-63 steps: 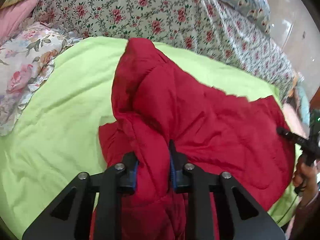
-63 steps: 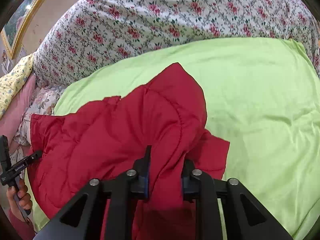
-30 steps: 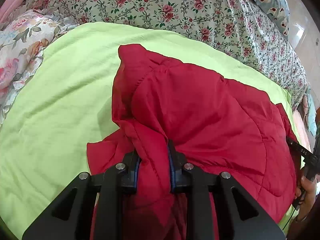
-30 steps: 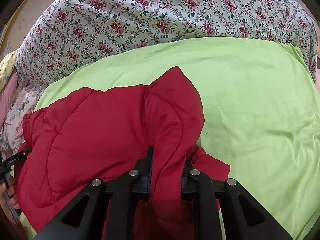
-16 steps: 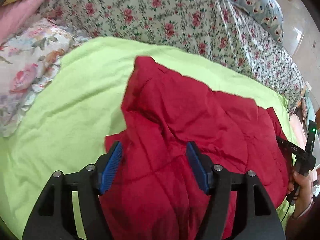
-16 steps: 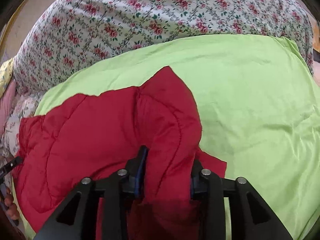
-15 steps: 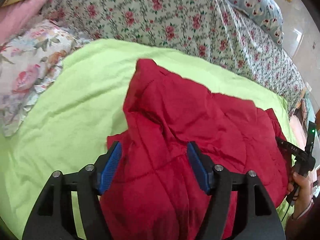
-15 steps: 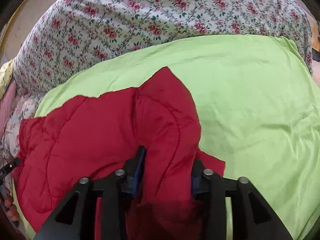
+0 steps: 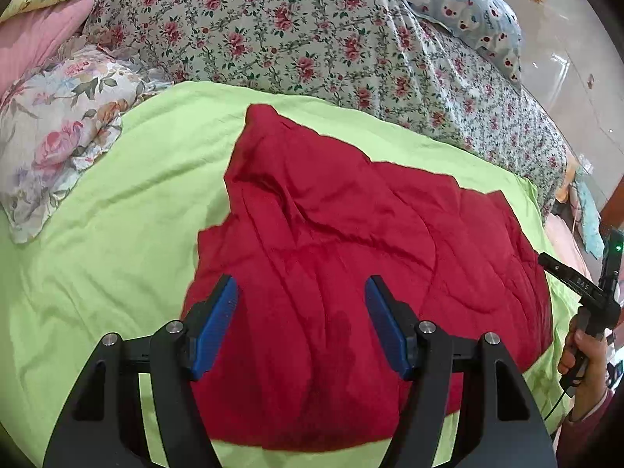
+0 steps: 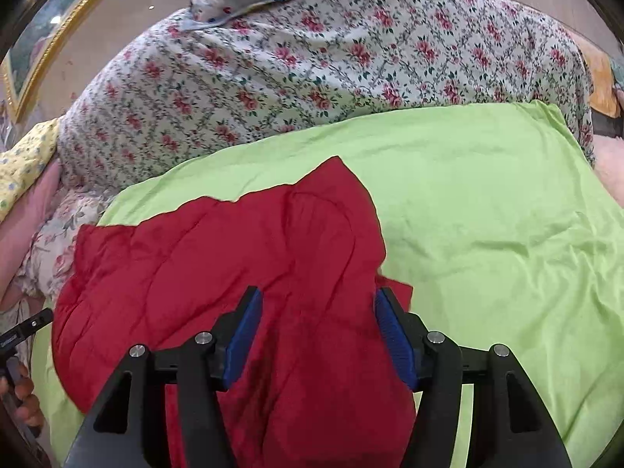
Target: Fold large clothes
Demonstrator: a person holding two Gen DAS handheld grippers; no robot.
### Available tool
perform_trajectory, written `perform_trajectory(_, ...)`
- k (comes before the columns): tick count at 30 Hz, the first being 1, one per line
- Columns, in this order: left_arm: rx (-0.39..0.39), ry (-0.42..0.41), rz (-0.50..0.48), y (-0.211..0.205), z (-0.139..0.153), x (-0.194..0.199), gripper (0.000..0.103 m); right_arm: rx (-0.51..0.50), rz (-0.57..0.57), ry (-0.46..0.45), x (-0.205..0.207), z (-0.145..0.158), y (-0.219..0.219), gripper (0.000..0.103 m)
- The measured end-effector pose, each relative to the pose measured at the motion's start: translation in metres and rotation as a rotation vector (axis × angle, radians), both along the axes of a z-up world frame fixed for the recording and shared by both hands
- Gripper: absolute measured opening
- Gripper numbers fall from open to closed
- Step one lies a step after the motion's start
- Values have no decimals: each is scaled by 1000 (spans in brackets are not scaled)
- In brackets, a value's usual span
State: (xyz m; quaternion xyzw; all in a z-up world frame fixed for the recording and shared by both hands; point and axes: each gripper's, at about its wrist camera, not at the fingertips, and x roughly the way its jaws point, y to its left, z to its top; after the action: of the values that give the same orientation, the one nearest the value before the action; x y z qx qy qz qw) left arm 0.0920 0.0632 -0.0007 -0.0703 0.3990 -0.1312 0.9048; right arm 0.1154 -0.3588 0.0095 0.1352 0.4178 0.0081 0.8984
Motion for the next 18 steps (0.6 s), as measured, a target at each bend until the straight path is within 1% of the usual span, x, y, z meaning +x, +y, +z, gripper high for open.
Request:
perform_trajectory(6,5,3,9,-1,-7,-14,67,-8,35,-3,-30,4,13,68)
perform_trajectory(9,-2,3,3,-2,-8,-22,67,-8,47,0,-44,2,20,68)
perform_trajectory(13,4,-3,-20,-9,-7,-33,67,-20,60,-10,-63,3,34,68)
perform_trajectory(18,7,-9,-61,-23,-5,-47,67,-27,99,-15,-72,4,53,70)
